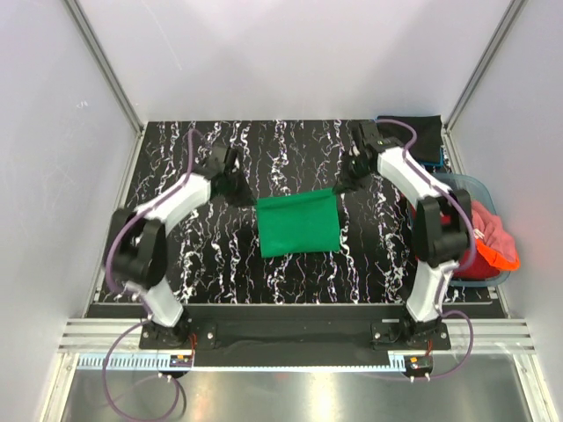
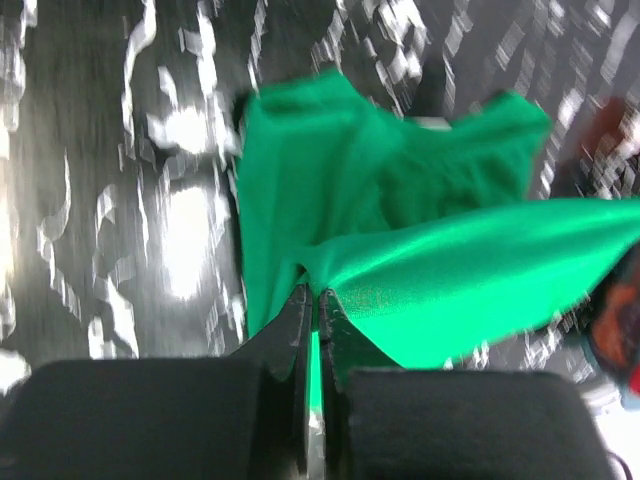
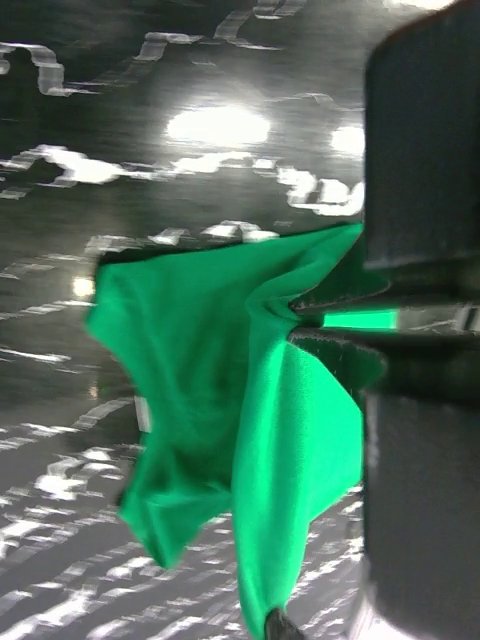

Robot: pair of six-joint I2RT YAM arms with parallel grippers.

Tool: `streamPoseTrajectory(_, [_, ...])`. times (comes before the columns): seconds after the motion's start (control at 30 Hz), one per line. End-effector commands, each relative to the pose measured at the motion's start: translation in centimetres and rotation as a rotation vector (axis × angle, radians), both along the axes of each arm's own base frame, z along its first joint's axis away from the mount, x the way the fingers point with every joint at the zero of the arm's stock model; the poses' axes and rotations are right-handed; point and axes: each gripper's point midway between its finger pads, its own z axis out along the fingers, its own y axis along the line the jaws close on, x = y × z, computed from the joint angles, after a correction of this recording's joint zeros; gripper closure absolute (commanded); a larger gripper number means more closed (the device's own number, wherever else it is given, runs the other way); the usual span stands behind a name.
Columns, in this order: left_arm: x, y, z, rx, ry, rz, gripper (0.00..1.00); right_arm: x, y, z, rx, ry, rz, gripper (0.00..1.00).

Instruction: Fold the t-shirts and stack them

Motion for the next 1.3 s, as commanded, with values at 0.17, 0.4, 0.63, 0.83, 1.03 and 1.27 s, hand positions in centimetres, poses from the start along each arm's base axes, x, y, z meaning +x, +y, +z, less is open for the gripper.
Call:
streamPoseTrajectory(0.17, [5.3, 0.7, -0.9, -0.019, 0.048, -0.032, 0.34, 6.5, -0.4, -1.2, -0.003, -0.057, 0.043, 0.13])
streamPoseTrajectory(0.4, [-1.5, 3.0, 16.1, -0.088, -0.403, 0.020, 0.21, 0.7, -1.8, 0.1, 0.009, -0.107, 0.025, 0.06])
streamPoseTrajectory(0.63, [-11.3, 7.2, 33.6, -0.355, -1.048, 0.145, 0.15, -2.1, -0.8, -2.7, 0.141, -0.154, 0.062, 0.02])
streamPoseTrajectory(0.83, [-19.0, 9.5, 42.5, -0.459, -1.315, 0.128, 0.17, -1.6, 1.2, -5.6, 0.263, -0.071, 0.083, 0.12])
streamPoseTrajectory(1.03, [-25.6, 11.0, 48.9, -0.622, -1.481, 0.109, 0.19, -2.6, 2.4, -8.5, 0.308, 0.028, 0.067, 0.43])
streamPoseTrajectory(1.27, [-30.8, 13.1, 53.1, -0.736, -1.653, 0.130, 0.19, -8.7, 7.2, -11.0, 0.263, 0.135, 0.121, 0.52])
